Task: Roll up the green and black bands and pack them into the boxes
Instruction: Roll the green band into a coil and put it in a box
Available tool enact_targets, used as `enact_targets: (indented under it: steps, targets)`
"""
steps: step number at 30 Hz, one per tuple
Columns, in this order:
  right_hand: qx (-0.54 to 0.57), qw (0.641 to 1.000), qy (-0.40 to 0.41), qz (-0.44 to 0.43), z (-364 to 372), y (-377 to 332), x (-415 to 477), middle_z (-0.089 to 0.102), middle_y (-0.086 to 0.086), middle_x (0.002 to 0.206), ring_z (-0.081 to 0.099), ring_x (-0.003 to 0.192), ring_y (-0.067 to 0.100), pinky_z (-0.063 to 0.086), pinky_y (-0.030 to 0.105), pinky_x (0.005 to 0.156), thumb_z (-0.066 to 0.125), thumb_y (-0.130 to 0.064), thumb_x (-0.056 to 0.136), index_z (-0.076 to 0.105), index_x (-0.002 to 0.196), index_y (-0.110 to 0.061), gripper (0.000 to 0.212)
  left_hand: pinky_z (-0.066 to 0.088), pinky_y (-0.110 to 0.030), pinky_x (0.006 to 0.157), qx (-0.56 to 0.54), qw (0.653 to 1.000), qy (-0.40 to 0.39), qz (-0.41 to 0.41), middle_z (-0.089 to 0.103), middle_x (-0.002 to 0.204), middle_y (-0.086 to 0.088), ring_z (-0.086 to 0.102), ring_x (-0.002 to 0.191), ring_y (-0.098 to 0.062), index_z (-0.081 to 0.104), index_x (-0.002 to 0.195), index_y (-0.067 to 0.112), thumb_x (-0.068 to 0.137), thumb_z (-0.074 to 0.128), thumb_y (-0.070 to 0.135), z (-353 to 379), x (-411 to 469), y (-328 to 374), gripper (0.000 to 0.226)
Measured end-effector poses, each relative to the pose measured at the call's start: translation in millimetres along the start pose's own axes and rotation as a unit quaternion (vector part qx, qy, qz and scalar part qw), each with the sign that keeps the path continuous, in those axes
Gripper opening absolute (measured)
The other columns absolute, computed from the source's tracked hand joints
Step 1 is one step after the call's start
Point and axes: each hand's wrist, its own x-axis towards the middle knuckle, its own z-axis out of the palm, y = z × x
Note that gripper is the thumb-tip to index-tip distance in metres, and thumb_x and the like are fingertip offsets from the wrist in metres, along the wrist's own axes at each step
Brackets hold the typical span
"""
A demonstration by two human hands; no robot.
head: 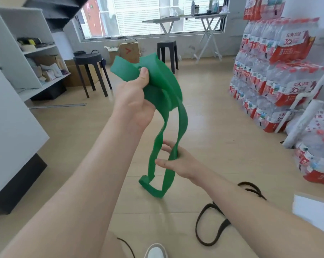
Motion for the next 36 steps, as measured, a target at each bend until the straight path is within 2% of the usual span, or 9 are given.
enact_targets:
  steps: [2,6,11,15,23,26,29,33,36]
  targets:
    - [0.000,0.999,0.050,-0.011,9.0,-11.8,0.1,0.068,0.003,0.106,0.062,0.091,0.014,0.048,0.032,0.086,0.064,-0.027,0.090,0.064,0.110,-0.009,0.026,0.054,-0.048,0.087,-0.020,1.000,0.022,-0.007,0.067,0.109,-0.014,0.065,0.101,-0.030,0.059,0.108,0.003,0.096,0.051,0.007,-9.5,7.1,4.0,0.016]
    - [0.054,0.994,0.082,-0.056,7.9,-53.4,-14.0,0.065,0.003,0.075,0.059,0.069,0.014,0.049,0.027,0.068,0.059,-0.025,0.094,0.064,0.081,-0.006,0.023,0.045,-0.051,0.097,0.132,0.991,-0.011,-0.035,0.062,0.119,-0.010,0.058,0.109,-0.025,0.053,0.121,0.005,0.089,0.062,0.033,-37.9,21.5,3.4,0.044]
    - [0.212,0.971,0.085,-0.069,-34.8,-129.2,10.4,0.069,0.010,0.079,0.066,0.067,0.023,0.058,0.037,0.069,0.059,-0.016,0.094,0.065,0.090,-0.006,0.012,0.041,-0.044,0.104,0.341,0.856,-0.302,-0.243,0.058,0.133,-0.007,0.054,0.123,-0.025,0.051,0.133,0.019,0.061,0.065,0.074,-85.6,13.0,-24.3,0.091]
    - [0.150,0.984,0.092,0.023,-56.5,-159.7,38.1,0.067,0.009,0.079,0.065,0.063,0.022,0.057,0.029,0.059,0.065,-0.018,0.089,0.059,0.091,-0.009,0.011,0.039,-0.049,0.106,0.357,0.738,-0.441,-0.365,0.050,0.141,-0.012,0.048,0.130,-0.027,0.050,0.133,0.021,0.063,0.082,0.051,-96.8,-8.8,-56.4,0.083]
    - [0.138,0.977,0.158,0.035,-83.6,-159.3,31.1,0.066,0.006,0.064,0.065,0.050,0.017,0.059,0.027,0.059,0.061,-0.015,0.091,0.060,0.084,-0.008,0.010,0.059,-0.036,0.079,0.521,0.636,-0.439,-0.361,0.067,0.105,-0.009,0.066,0.099,-0.029,0.059,0.108,0.010,0.079,0.062,-0.015,-70.2,-27.7,-52.0,0.038]
    - [0.145,0.972,0.178,0.041,-94.4,-148.0,29.5,0.064,0.004,0.068,0.063,0.057,0.016,0.059,0.030,0.077,0.058,-0.018,0.092,0.058,0.081,-0.010,0.014,0.058,-0.027,0.069,0.570,0.666,-0.403,-0.263,0.057,0.086,-0.010,0.066,0.080,-0.018,0.058,0.099,0.013,0.080,0.059,-0.016,-55.7,-27.7,-25.7,0.035]
    - [0.107,0.982,0.112,0.104,-99.7,-135.2,21.1,0.064,0.009,0.088,0.066,0.070,0.017,0.058,0.026,0.065,0.058,-0.039,0.093,0.059,0.091,-0.009,0.030,0.057,-0.023,0.065,0.511,0.773,-0.323,-0.190,0.059,0.078,-0.008,0.069,0.076,-0.020,0.061,0.109,0.008,0.085,0.055,-0.012,-45.7,-23.9,-4.3,0.031]
    - [-0.312,0.924,0.176,0.132,-101.4,-93.3,11.8,0.055,0.016,0.133,0.058,0.108,0.032,0.050,0.038,0.087,0.048,-0.065,0.088,0.051,0.128,-0.001,0.075,0.057,-0.021,0.060,0.302,0.935,-0.128,-0.135,0.071,0.083,-0.015,0.067,0.064,-0.018,0.060,0.105,-0.002,0.091,0.040,-0.003,-40.6,-11.9,-3.8,0.024]
    - [-0.007,0.993,0.096,0.065,-87.4,-65.6,-16.1,0.071,0.009,0.111,0.064,0.096,0.022,0.045,0.034,0.076,0.042,-0.071,0.086,0.062,0.119,-0.009,0.074,0.050,-0.025,0.065,0.220,0.963,-0.057,-0.143,0.072,0.096,-0.020,0.061,0.071,-0.020,0.053,0.105,-0.006,0.090,0.036,-0.002,-41.6,-3.4,-9.3,0.023]
